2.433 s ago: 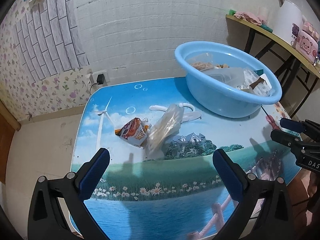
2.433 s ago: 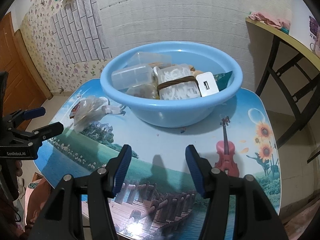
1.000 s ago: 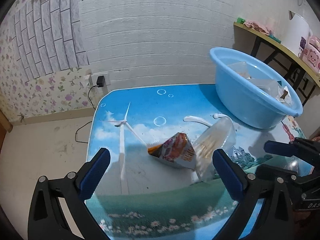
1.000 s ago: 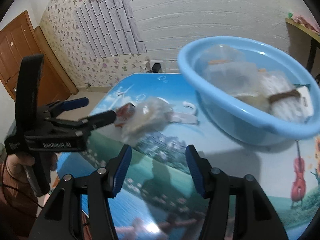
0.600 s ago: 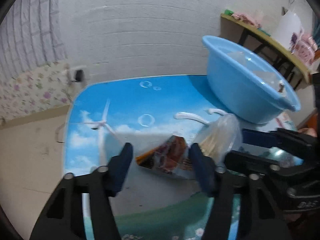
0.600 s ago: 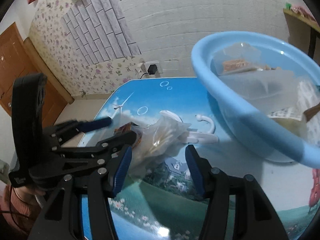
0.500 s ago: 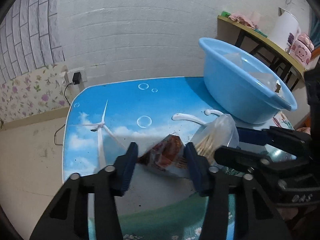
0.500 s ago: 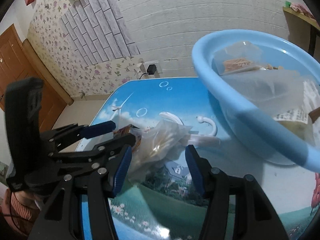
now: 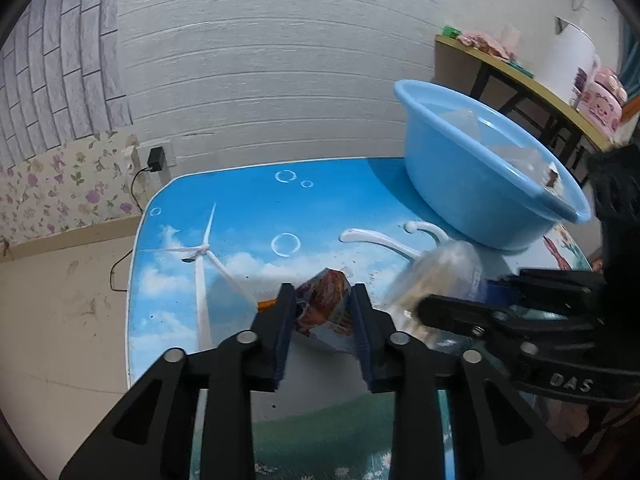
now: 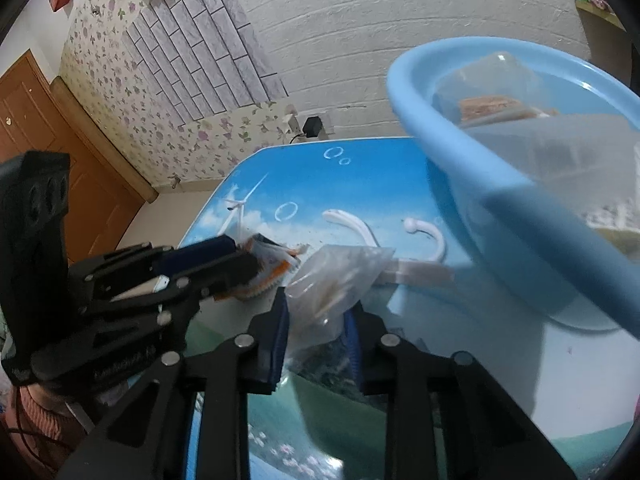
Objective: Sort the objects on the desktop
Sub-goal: 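Grasp the orange snack packet with the left tool while the right tool grasps the clear bag, then lift the snack packet and clear bag off the table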
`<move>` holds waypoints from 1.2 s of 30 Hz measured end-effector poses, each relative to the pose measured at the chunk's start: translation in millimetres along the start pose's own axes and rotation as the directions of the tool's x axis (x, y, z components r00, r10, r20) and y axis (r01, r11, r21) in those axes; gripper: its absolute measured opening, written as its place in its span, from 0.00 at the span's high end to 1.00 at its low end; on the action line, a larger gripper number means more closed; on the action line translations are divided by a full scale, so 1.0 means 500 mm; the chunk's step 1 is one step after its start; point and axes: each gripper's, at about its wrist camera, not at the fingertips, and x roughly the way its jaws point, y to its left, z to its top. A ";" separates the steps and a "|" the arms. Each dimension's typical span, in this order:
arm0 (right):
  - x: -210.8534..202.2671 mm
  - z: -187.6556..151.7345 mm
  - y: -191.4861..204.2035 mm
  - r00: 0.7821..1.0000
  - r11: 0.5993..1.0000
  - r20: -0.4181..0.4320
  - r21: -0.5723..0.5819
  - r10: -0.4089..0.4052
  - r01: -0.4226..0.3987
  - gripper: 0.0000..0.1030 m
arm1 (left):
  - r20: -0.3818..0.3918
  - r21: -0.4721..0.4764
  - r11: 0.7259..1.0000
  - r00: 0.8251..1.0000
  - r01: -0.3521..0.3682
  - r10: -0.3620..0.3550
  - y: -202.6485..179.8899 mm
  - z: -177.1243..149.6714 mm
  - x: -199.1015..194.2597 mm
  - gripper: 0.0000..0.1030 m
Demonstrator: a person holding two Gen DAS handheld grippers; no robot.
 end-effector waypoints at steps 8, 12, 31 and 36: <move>-0.034 -0.023 -0.015 1.000 1.000 0.001 -0.009 -0.020 0.020 0.76 | -0.045 0.038 0.996 0.995 -0.085 0.087 -0.017 -0.014 0.034 0.52; -0.049 -0.035 -0.026 1.000 1.000 0.003 -0.009 -0.024 0.025 0.76 | -0.037 0.028 0.995 0.995 -0.093 0.094 -0.020 -0.019 0.025 0.64; -0.137 -0.102 -0.071 0.999 0.998 0.026 -0.040 -0.041 0.042 0.76 | -0.053 0.033 0.997 0.996 -0.070 0.072 -0.127 -0.085 -0.036 0.69; -0.169 -0.122 -0.095 0.998 0.998 0.042 -0.045 -0.045 0.047 0.76 | -0.059 0.047 0.996 0.995 -0.074 0.077 -0.162 -0.101 -0.048 0.69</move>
